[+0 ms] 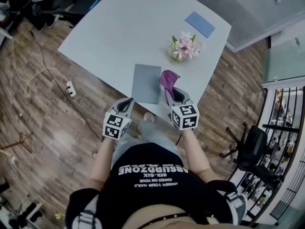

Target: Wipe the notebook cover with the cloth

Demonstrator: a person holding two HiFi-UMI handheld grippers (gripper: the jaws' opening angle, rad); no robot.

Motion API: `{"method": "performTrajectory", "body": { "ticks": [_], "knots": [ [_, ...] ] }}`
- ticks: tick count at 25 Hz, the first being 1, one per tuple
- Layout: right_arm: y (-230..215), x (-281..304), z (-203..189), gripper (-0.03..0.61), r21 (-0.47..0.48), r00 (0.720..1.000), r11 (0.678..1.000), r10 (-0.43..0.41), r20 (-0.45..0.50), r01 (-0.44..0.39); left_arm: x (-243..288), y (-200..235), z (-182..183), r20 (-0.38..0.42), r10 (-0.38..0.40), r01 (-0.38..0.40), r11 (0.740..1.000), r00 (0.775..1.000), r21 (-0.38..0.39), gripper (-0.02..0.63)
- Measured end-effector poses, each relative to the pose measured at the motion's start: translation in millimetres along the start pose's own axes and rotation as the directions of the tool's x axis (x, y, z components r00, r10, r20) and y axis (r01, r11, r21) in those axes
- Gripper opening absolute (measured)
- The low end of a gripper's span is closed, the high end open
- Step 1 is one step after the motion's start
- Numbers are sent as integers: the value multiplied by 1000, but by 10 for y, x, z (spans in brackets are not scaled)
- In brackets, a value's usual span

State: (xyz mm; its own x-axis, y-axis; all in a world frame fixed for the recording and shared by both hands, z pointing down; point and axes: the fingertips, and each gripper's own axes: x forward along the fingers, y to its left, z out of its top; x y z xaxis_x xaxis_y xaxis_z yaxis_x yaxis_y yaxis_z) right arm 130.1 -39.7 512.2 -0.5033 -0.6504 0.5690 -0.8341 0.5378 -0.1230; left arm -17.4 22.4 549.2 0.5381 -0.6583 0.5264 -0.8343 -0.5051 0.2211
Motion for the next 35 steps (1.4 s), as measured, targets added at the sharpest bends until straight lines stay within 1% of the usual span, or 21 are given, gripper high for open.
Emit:
{"method": "performTrajectory", "body": {
  "ticks": [4,8,10,13,15,18,23,26,30,32,35],
  "knots": [
    [-185,298,96,74,-44,997,996,72,-32,-74,166,130,-33,-40,84,-85,996,996,-21,14],
    [-378,697,88,74,-72,989,988,128,-78,-133,279,255,-53,-63,162,-165,984,985,-61,14],
    [-458,888,73,74,-101,984,983,141,-104,-152,315,273,-93,-75,186,-192,979,980,-74,14],
    [-530,1121,61,74,-155,980,974,143,-140,-164,348,268,-225,-112,201,-211,973,973,-87,14],
    [-555,1251,55,74,-199,977,966,135,-163,-166,390,273,-303,-125,201,-213,973,972,-91,14],
    [-573,1422,3,74,-267,972,949,117,-202,-169,466,278,-429,-144,194,-207,975,970,-77,14],
    [-583,1683,-140,75,-316,963,933,92,-254,-172,564,351,-669,-197,170,-194,975,966,-111,14],
    [-609,1773,-252,75,-359,958,918,65,-280,-168,613,360,-755,-226,142,-171,978,964,-118,14],
    [-615,1850,-380,75,-368,954,914,59,-294,-170,690,369,-816,-248,105,-137,984,963,-116,14],
    [-592,1872,-442,75,-346,954,923,65,-291,-168,715,389,-836,-259,90,-122,986,962,-110,14],
    [-554,1862,-459,75,-297,961,944,62,-268,-143,736,431,-868,-280,70,-101,990,957,-95,14]
  ]
}}
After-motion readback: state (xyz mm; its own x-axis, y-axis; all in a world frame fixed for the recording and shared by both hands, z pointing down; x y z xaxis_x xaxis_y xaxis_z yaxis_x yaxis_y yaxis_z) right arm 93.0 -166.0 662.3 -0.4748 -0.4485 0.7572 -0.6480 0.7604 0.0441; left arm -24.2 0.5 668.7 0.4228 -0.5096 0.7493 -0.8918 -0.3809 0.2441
